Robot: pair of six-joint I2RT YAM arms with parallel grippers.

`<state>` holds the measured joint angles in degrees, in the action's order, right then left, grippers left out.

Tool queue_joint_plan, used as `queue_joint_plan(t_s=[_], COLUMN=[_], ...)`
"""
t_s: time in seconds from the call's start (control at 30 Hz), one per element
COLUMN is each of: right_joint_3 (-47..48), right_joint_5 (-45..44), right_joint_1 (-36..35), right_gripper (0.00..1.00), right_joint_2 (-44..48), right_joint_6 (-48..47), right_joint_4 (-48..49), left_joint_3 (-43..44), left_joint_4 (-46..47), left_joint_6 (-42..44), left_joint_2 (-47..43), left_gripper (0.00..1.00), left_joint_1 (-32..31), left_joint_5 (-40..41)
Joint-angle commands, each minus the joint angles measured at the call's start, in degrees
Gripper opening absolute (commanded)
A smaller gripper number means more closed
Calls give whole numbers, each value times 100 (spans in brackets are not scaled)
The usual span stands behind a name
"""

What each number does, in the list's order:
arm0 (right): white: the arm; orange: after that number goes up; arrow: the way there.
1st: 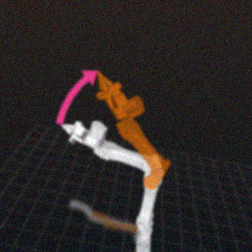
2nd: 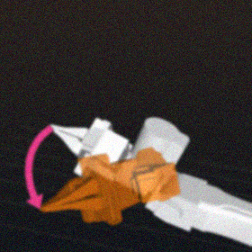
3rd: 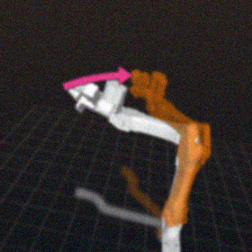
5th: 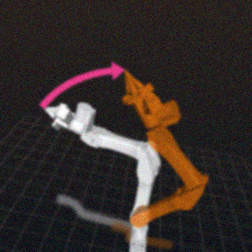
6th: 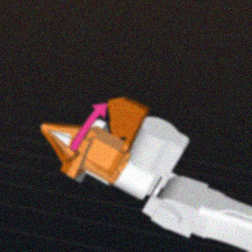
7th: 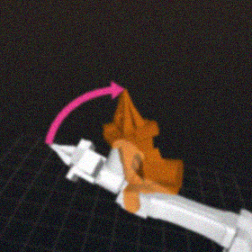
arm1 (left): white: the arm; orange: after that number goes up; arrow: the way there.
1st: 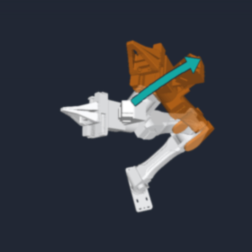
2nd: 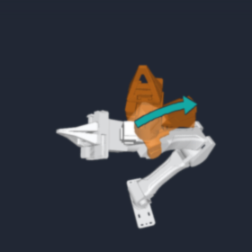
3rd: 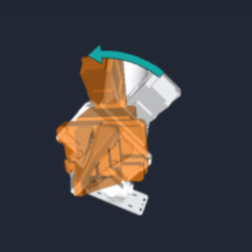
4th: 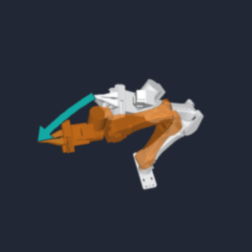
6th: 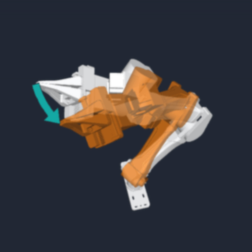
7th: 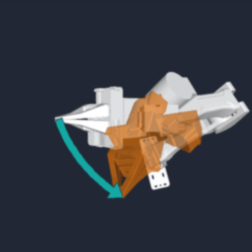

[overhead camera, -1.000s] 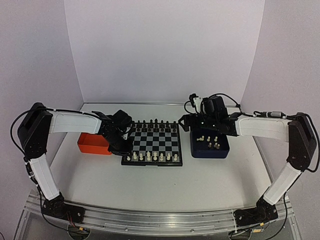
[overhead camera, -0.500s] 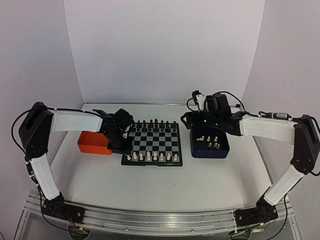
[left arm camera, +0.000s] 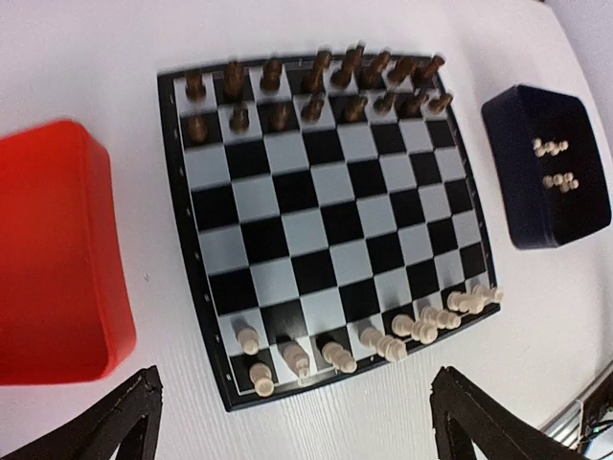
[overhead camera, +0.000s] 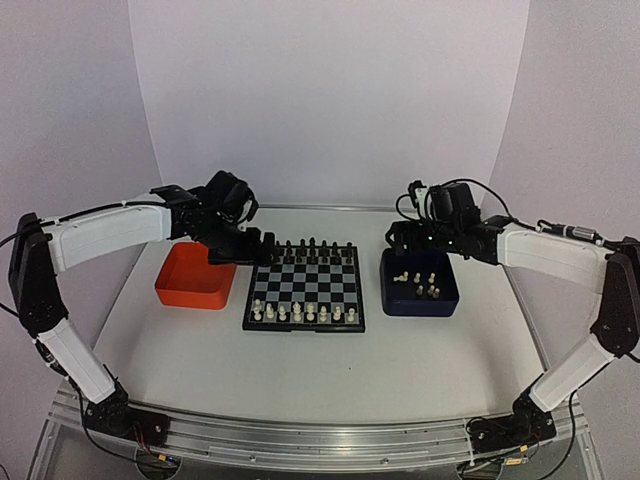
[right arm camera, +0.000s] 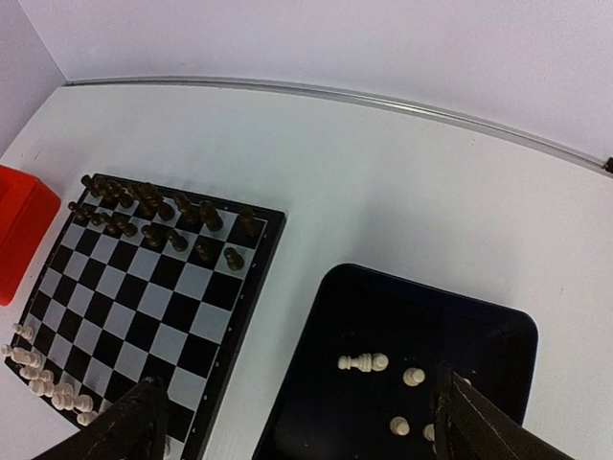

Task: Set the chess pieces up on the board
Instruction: Pick up the chess piece from the storage box.

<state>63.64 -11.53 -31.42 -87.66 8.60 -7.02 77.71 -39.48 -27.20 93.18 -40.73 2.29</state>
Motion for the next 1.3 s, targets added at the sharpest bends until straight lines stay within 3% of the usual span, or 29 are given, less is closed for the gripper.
queue_joint_plan(t_s=[0.0,0.17,0.33,0.4,0.47,0.57,0.8,1.27], right_joint_3=[165,640,1279,1442,1598,1803,1909,2438], right_joint_5=[-51,707,1278,1225,1160,1297,329,146], right_joint_1=[366,938,1116,1217,1324,1379,1395,1522], right_gripper=[90,89,81,74,60,53,49,42], right_joint_2=[188,-188,-944,-1197,-1463,-1780,-2195,-3136], right_joint_6=[139,50,28,67,125,-50,-140,-121], right_joint_4=[-1004,-2166,-2686,-2709,-2734,-2796,-3001,-3006], left_joint_3=[499,-62,-487,-533,-523,-562,-596,-397], left_joint_4=[61,1229,2218,2263,2209,2147,2169,2129], left_joint_6=[-283,-487,-391,-445,-501,-610,-684,-638], left_joint_2=[-475,-1029,-1212,-1148,-1064,-945,-698,-305], left_gripper=[100,100,100,100,100,100,100,100], left_joint_1=[-17,-7,19,30,32,39,44,43], left_joint_5=[1082,2150,2182,2161,2165,2165,1906,1626])
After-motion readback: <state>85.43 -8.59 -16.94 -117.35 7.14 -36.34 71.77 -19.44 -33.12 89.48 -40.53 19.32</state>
